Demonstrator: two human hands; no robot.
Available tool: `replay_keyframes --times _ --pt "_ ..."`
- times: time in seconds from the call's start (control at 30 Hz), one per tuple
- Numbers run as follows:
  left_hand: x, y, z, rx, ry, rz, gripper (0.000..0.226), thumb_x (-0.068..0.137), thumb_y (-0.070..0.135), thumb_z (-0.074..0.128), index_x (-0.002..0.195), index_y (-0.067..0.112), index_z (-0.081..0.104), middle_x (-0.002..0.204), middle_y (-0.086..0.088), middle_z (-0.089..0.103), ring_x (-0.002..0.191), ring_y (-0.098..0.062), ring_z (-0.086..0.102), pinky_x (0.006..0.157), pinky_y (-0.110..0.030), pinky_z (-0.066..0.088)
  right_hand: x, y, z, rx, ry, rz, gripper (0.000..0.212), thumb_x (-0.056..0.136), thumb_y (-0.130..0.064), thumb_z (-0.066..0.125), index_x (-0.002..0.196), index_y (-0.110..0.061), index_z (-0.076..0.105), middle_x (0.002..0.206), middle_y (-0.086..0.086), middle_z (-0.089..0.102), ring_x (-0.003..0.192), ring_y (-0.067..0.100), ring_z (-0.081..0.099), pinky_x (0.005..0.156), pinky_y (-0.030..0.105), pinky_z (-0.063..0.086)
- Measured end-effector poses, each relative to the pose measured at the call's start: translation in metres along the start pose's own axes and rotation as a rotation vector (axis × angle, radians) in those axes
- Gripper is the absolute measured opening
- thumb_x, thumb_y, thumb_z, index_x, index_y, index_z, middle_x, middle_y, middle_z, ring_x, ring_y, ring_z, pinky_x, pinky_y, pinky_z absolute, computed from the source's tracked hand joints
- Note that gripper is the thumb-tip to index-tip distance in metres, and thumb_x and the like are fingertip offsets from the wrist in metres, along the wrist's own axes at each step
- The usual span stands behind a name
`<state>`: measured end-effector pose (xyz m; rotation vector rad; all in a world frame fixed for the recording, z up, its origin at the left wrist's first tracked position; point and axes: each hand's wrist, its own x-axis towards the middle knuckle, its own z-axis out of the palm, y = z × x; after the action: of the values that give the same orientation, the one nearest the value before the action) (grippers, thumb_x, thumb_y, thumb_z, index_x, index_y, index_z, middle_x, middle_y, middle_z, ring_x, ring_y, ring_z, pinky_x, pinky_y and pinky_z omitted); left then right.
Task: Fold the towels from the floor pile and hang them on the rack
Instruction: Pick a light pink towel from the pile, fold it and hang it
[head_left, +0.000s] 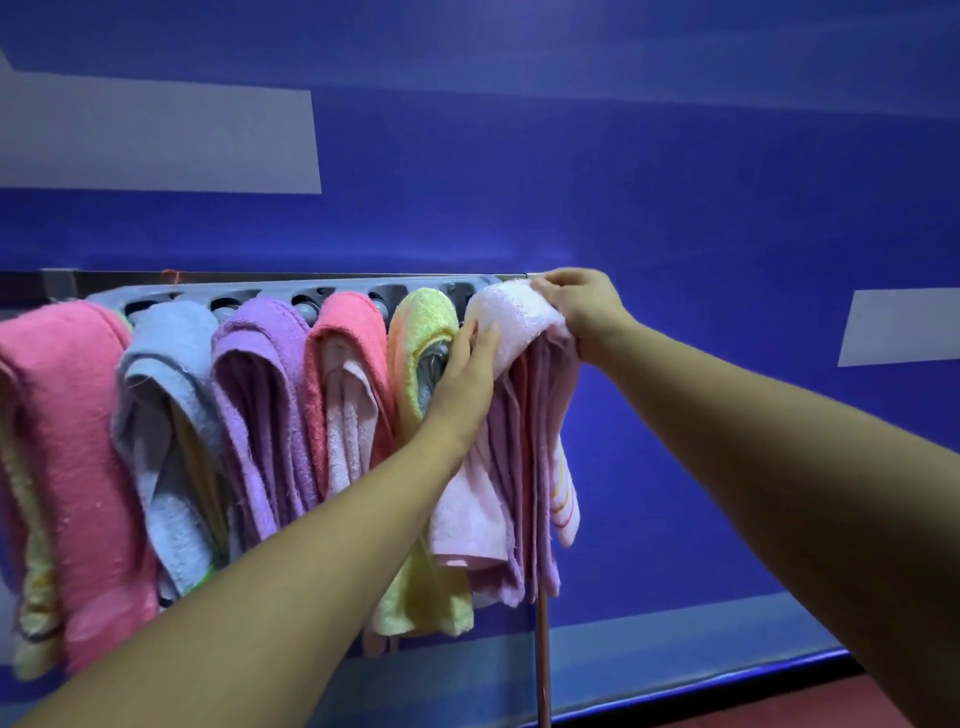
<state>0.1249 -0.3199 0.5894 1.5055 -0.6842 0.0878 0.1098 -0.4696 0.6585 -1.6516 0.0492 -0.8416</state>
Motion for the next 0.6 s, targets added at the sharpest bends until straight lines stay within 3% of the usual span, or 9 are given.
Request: replay_keyframes --times 0.1,0.17,0.3,0.4,0.5,0.6 --pt "0.007 0.010 0.009 -0.162 0.057 -0.036 0.072 0.090 0.071 0.042 0.142 0.023 0.052 0.138 0.000 0.060 0.127 -0.013 0.055 0.113 -0.038 0.039 -0.001 0.002 0.006 -0.098 -0.036 0.009 0.005 0.083 -0.009 0.074 0.085 -0.005 0.071 0.071 0.002 0.064 0.065 0.014 0.057 0.061 0.028 0.050" --pt "0.008 0.013 0.012 -0.212 0.132 -0.102 0.060 0.098 0.060 0.040 0.133 0.016 0.060 0.127 -0.006 0.066 0.118 -0.016 0.061 0.109 -0.037 0.044 -0.009 0.015 0.011 -0.114 -0.103 0.086 0.015 0.069 -0.010 0.078 0.081 -0.005 0.070 0.070 0.005 0.063 0.068 0.019 0.057 0.062 0.031 0.048" --pt "-0.006 0.001 -0.005 0.141 0.008 -0.052 0.060 0.092 0.064 0.042 0.137 0.026 0.052 0.131 0.000 0.061 0.121 -0.019 0.056 0.110 -0.040 0.039 -0.024 0.033 0.005 -0.025 -0.080 0.112 0.016 0.078 -0.009 0.076 0.091 -0.010 0.066 0.085 0.007 0.070 0.075 0.022 0.064 0.067 0.036 0.051" --pt "-0.009 -0.014 -0.017 0.322 -0.055 0.034 0.043 0.093 0.047 0.056 0.129 0.024 0.060 0.135 0.001 0.053 0.124 -0.015 0.052 0.112 -0.032 0.034 -0.038 0.041 -0.002 -0.039 -0.071 0.100 0.029 0.083 -0.017 0.073 0.107 -0.005 0.060 0.084 0.010 0.068 0.071 0.020 0.061 0.064 0.032 0.047" --pt "-0.014 -0.016 -0.013 0.343 -0.067 0.000 0.057 0.092 0.045 0.060 0.145 0.027 0.049 0.143 -0.001 0.035 0.135 -0.012 0.039 0.118 -0.025 0.022 -0.049 0.046 -0.007 -0.074 -0.050 0.088 0.024 0.088 -0.028 0.068 0.099 -0.007 0.067 0.087 0.011 0.073 0.072 0.016 0.063 0.068 0.035 0.053" --pt "-0.014 -0.014 -0.007 0.235 -0.092 -0.023 0.069 0.082 0.047 0.062 0.147 0.037 0.042 0.142 0.005 0.049 0.131 -0.013 0.047 0.116 -0.035 0.033 -0.062 0.047 -0.010 -0.005 -0.065 0.112 0.018 0.084 -0.036 0.065 0.080 -0.019 0.071 0.082 -0.001 0.072 0.075 0.015 0.063 0.071 0.035 0.051"
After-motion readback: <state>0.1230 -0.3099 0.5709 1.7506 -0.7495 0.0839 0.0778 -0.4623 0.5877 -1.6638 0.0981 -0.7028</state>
